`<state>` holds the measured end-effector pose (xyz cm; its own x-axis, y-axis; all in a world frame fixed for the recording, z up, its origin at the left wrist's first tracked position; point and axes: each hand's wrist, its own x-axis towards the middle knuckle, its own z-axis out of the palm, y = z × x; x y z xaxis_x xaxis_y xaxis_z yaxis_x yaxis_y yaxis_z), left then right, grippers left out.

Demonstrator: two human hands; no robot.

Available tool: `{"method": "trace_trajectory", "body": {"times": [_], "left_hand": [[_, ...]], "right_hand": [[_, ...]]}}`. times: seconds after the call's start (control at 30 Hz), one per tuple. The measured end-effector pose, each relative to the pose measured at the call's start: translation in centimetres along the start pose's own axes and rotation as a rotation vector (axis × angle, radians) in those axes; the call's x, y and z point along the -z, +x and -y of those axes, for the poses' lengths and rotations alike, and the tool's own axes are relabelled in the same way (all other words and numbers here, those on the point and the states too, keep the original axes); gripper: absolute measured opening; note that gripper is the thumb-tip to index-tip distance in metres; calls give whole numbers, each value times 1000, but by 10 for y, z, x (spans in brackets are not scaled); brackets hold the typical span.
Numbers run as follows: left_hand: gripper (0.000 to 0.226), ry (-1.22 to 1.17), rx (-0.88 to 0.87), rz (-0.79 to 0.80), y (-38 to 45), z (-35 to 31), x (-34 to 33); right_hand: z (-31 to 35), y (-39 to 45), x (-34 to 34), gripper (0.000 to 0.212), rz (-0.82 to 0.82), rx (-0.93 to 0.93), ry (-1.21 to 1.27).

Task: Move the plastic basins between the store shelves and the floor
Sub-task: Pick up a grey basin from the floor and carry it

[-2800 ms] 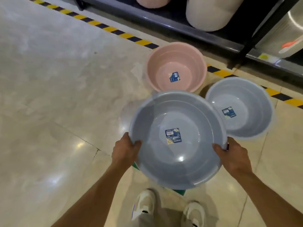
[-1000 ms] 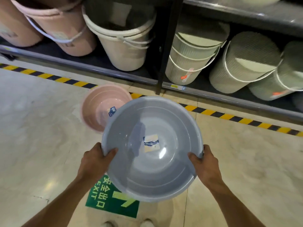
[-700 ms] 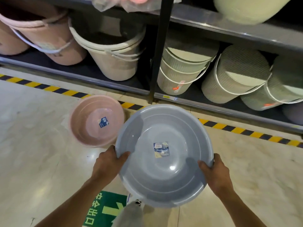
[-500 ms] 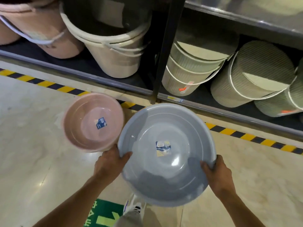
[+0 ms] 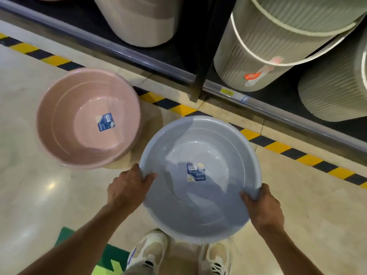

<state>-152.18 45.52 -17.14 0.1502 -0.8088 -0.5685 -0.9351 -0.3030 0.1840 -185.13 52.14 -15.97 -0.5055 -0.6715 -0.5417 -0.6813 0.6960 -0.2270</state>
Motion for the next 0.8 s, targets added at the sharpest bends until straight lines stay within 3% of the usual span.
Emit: {"method": "trace_trajectory", "body": {"times": [0.43,0.63,0.8], "left_hand": [[51,26,61,-2,27,13,-37],[53,-160,119,55,31,13,-42],[40,-351,173,105,35,15,-40]], "right_hand": [[-10,32,-56,31,11,3,5],[-7,40,-54,31,86,-52,9],[0,44,-48,32,110,-97,18]]}}
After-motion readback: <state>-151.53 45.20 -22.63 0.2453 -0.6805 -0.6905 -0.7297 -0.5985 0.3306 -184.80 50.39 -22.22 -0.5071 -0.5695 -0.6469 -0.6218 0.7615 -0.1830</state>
